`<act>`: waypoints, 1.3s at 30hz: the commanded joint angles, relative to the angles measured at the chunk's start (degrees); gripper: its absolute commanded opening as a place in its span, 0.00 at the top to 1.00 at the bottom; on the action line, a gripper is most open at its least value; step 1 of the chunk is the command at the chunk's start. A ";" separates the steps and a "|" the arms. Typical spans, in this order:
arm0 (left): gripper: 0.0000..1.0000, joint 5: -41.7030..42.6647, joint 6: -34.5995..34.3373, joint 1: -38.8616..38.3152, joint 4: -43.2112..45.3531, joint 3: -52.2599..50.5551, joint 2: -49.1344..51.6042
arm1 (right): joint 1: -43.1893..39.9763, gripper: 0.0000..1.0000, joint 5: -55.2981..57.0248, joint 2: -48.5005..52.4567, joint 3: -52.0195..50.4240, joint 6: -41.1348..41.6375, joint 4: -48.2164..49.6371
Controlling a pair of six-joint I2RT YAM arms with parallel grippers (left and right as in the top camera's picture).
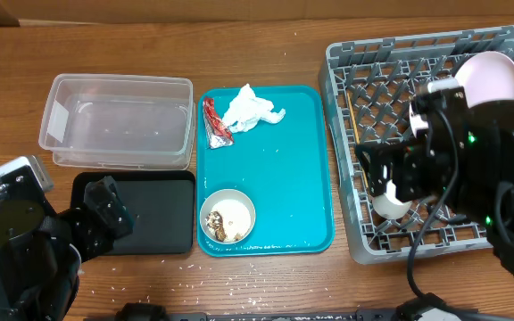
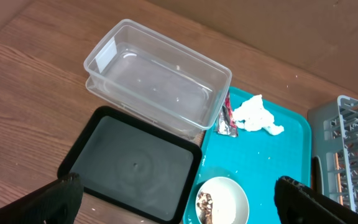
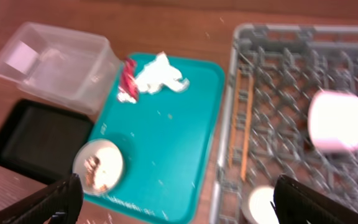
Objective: Sort waste into correct bins and load items into the dishwasher
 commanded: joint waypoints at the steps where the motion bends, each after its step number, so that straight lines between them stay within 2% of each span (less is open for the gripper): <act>1: 0.00 -1.01 -0.15 -0.39 -0.15 0.13 0.07 | -0.31 0.00 6.29 -3.82 0.02 0.07 -2.38; 6: 0.00 -1.01 -0.13 -0.39 -0.13 0.13 0.07 | -0.39 0.00 13.09 -8.68 -0.11 0.04 -1.88; 11: 0.00 -1.01 -0.15 -0.39 -0.13 0.13 0.07 | -3.82 0.00 13.20 -14.56 -5.53 -0.17 10.47; 16: 0.00 -0.98 -0.15 -0.39 -0.13 0.13 0.07 | -8.76 0.00 12.83 -22.69 -20.98 -0.15 25.35; 20: 0.00 -0.98 -0.15 -0.39 -0.13 0.13 0.07 | -12.44 0.00 8.79 -30.14 -38.71 -0.15 36.17; 27: 0.00 -1.01 -0.15 -0.39 -0.13 0.13 0.07 | -13.49 0.00 6.86 -45.27 -65.48 -0.09 51.82; 36: 0.00 -1.01 -0.15 -0.39 -0.13 0.13 0.07 | -15.52 0.00 6.91 -63.71 -83.91 0.04 58.40; 39: 0.00 -1.01 -0.15 -0.39 -0.15 0.13 0.07 | -16.68 0.00 6.88 -64.46 -88.43 0.07 62.12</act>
